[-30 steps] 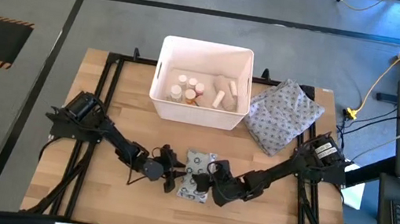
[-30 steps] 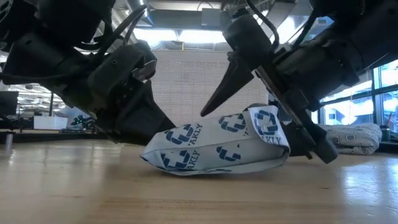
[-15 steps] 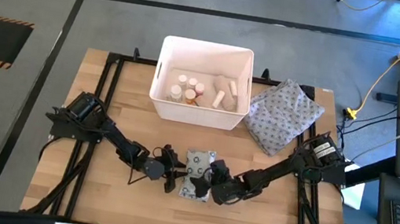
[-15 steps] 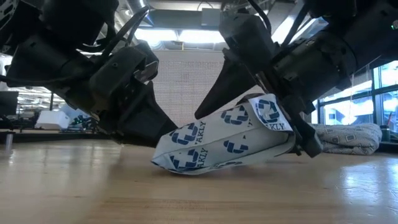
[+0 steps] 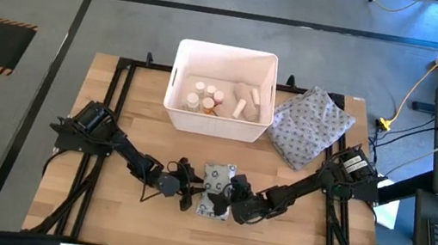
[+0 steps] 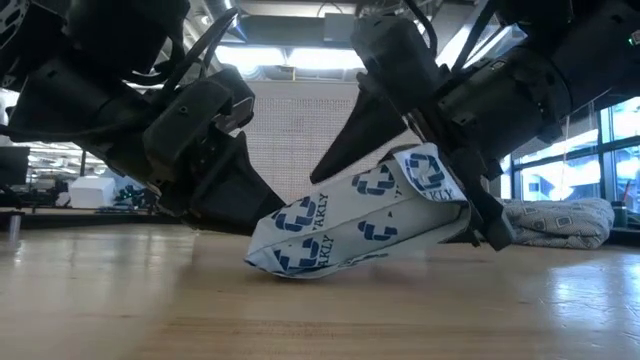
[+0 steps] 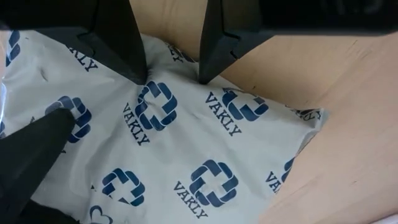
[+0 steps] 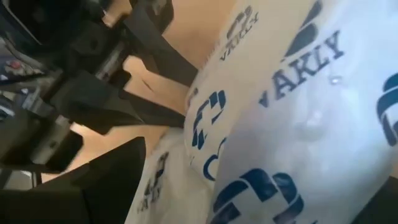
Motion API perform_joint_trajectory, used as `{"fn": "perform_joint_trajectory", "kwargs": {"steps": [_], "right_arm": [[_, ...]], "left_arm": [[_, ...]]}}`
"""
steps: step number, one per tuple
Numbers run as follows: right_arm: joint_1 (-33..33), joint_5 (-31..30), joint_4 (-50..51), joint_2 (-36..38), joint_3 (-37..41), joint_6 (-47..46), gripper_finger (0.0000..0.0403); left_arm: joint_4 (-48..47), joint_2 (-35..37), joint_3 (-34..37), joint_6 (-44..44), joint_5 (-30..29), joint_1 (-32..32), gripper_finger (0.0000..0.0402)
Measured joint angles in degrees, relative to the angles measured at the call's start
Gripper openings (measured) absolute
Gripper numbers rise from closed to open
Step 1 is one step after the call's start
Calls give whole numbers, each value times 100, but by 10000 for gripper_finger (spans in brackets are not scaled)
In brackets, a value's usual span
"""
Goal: Pick & place medical supplies in basket/bin
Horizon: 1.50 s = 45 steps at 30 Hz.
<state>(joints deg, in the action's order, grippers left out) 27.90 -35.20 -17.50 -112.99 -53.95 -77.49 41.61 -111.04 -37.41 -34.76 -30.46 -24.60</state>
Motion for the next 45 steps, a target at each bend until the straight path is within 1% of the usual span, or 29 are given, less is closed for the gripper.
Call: {"fn": "perform_joint_trajectory", "kwargs": {"steps": [4,11,13,16,18,20,27,30,35,38,41,45], "right_arm": [[-2,-208,-125,2,-7,0,371],[-44,-228,-175,2,-7,79,371],[-69,-198,-277,4,-7,309,371],[-110,12,-291,4,-7,262,367],[-114,80,-291,4,-7,262,355],[-111,80,-288,4,-7,284,335],[-111,36,-262,15,-4,385,239],[-107,10,-258,17,-2,406,210],[-96,13,-269,23,-2,649,201],[-90,76,-271,41,-2,775,200],[-35,120,-222,187,-2,1068,198],[8,135,67,729,-9,1510,197]], "left_arm": [[1,0,0,21,-62,0,141],[6,0,0,19,-201,0,141],[5,0,0,42,-257,1,141],[1,0,0,176,-236,1,141],[4,2,0,205,-159,2,141],[7,2,0,203,-151,2,141],[23,19,0,211,-145,22,141],[29,22,0,215,-133,20,141],[35,28,0,484,-131,20,141],[-65,163,3,737,-61,20,141],[-220,492,18,1177,39,-2,141],[-432,1255,20,2003,-13,-121,141]]}}
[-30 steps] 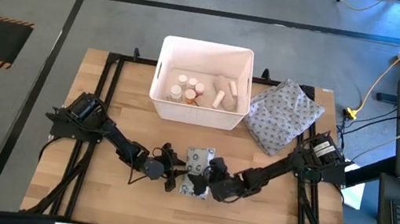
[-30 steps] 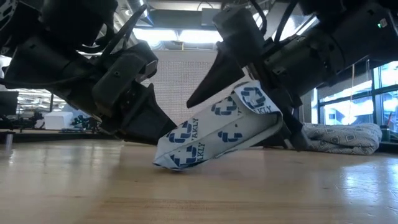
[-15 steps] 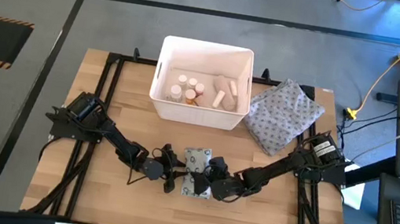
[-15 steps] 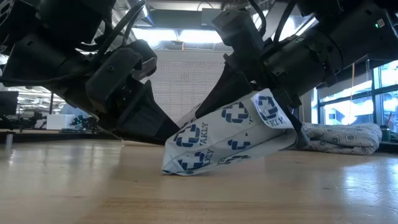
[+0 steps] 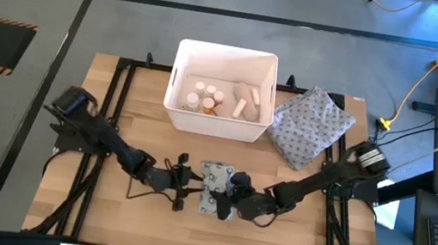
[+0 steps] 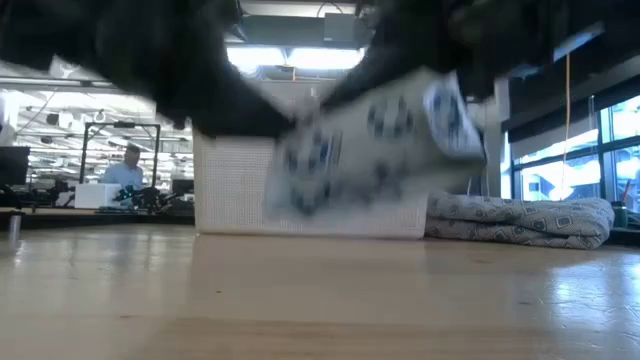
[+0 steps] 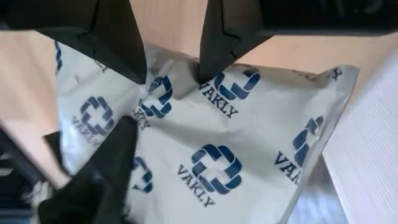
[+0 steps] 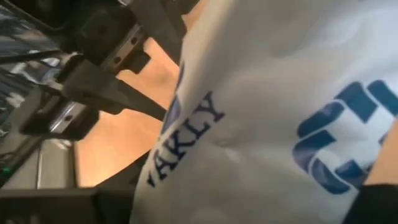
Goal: Pick & place medical supplies in basket/bin
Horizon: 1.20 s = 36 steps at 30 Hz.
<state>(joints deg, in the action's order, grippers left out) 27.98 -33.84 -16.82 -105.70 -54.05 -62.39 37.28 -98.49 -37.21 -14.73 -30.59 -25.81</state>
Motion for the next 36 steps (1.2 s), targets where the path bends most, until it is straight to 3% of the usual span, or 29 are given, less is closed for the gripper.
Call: {"fn": "perform_joint_trajectory", "kwargs": {"steps": [15,21,25,29,36], "right_arm": [[-115,-838,150,2567,-19,3728,197],[-392,-849,166,3319,-537,6005,197],[-735,-869,586,3435,-1132,6995,197],[-1099,-871,1855,3331,-1857,6965,197],[-1828,-879,3591,3049,-2650,5329,197]], "left_arm": [[-1270,2823,-37,1651,-180,-523,141],[-2274,3917,-35,2288,-1050,-736,141],[-2688,4478,-35,2612,-1659,-810,141],[-2744,4768,-33,2400,-1778,-856,141],[-2739,4862,-28,2213,-1760,-870,141]]}}
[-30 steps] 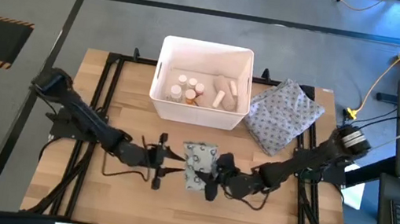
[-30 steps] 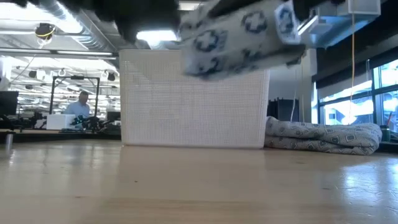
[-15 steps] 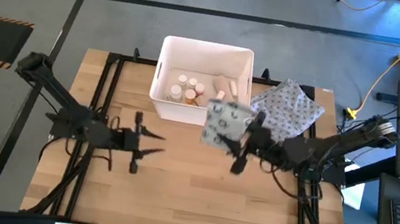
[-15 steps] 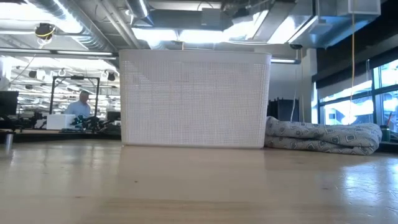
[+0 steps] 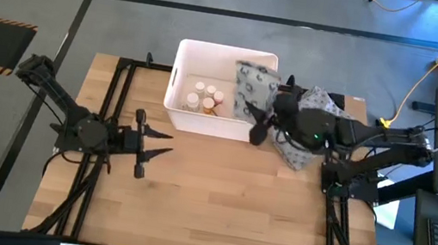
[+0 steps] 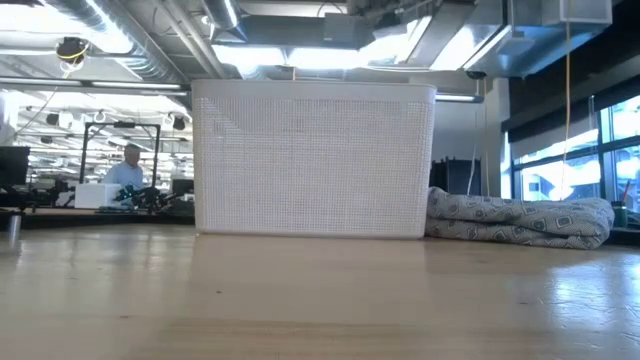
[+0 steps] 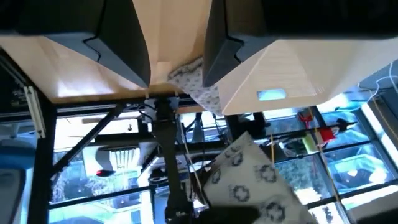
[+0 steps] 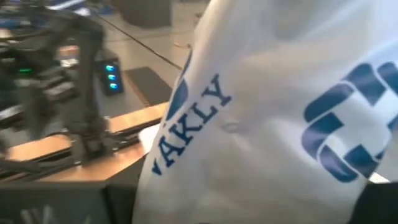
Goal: Pick & place medical supplies in basket/bin
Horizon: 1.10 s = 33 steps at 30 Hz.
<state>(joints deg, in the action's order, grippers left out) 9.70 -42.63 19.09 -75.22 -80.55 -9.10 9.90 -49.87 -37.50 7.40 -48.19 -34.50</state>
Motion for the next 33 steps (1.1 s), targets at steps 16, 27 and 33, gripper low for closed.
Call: {"fn": "perform_joint_trajectory", "kwargs": {"steps": [16,27,33], "right_arm": [[-1850,600,1283,-1942,-1660,168,197],[-2848,2096,3483,-3191,-2555,-744,197],[-3237,2425,3723,-3495,-2540,-1035,197]], "left_arm": [[-639,366,4,291,-1932,11,141],[-1015,378,4,289,-2023,11,141],[-1015,380,4,457,-2176,11,141]]}}
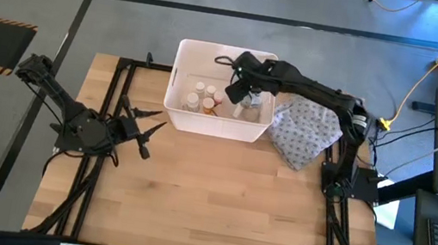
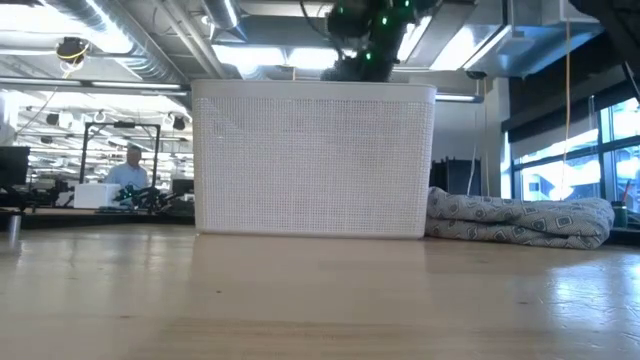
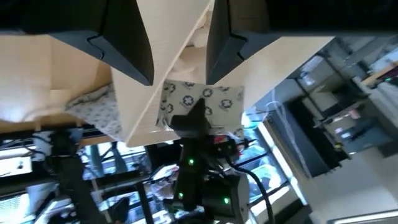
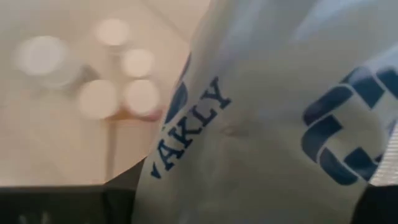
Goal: Pick & place medical supplies in basket/bin
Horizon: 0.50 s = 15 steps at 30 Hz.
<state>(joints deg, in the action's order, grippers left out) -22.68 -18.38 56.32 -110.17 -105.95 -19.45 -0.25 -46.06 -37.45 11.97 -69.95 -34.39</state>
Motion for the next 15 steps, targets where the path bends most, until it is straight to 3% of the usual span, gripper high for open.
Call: {"fn": "perform_joint_trajectory", "kwargs": {"steps": [15], "right_arm": [[-457,-270,309,-704,0,518,197]], "left_arm": [[-4,2,0,2,-359,2,141]]}}
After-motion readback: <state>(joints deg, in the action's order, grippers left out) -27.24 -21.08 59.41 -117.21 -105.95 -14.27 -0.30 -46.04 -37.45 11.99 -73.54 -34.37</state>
